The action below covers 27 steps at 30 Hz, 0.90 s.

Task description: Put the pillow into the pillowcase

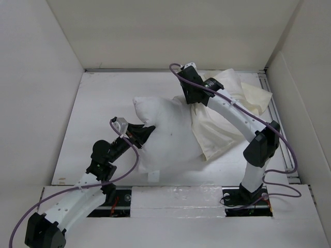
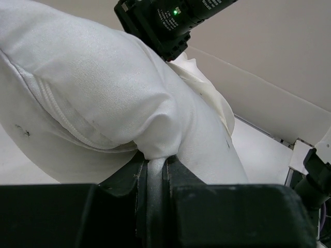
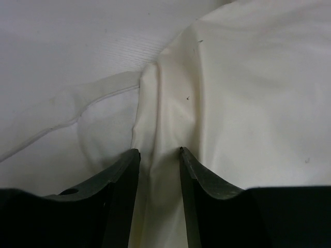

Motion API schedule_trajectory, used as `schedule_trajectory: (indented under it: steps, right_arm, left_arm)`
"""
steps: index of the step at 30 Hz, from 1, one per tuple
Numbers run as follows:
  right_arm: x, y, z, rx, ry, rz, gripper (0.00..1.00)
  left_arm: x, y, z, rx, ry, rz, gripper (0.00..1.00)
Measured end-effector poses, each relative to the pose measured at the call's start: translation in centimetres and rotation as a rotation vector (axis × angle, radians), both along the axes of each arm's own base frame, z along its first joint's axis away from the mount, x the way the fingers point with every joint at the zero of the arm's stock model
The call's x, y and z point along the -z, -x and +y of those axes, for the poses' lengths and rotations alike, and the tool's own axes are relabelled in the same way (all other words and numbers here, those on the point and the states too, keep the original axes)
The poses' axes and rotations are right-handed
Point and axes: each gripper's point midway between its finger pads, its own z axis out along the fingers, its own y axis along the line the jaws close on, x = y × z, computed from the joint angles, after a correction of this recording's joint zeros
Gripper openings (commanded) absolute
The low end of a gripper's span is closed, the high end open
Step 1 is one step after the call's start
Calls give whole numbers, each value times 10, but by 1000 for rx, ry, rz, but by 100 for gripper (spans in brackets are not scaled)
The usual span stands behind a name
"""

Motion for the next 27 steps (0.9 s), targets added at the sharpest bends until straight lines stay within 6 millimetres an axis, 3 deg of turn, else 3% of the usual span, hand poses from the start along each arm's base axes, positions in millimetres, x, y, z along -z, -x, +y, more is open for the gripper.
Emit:
schedule_trajectory:
  steps: [2,4,13,18,21,25,26,27]
  right_arm:
    - [0,-1,-1,2,1,-2,47]
    - [0,-2,-3,5,-1,1,67]
    - [-10,-1,-3,-2,-29,-12,73]
    - [-23,0,-1,-7,-49,-42,64]
    - [-21,-1,-1,-7,-48,-35,51]
    - [0,-7,0,-7,-27,9,25]
    - [6,-7,1,-10,-23,23,9]
    - [12,-8,2,-13,-17,37,3]
  left_arm:
    - [0,0,0,0,-2,-3,0]
    - [1,0,0,-1,-4,-3,0]
    - [6,-4,-2,0,-18,11,0]
    - [6,-4,-2,0,-18,10,0]
    - [6,-4,-2,0,-18,10,1]
    - [6,-4,-2,0,-18,10,1]
    - [6,-4,-2,-1,-18,10,1]
    - [7,-4,-2,0,-19,11,1]
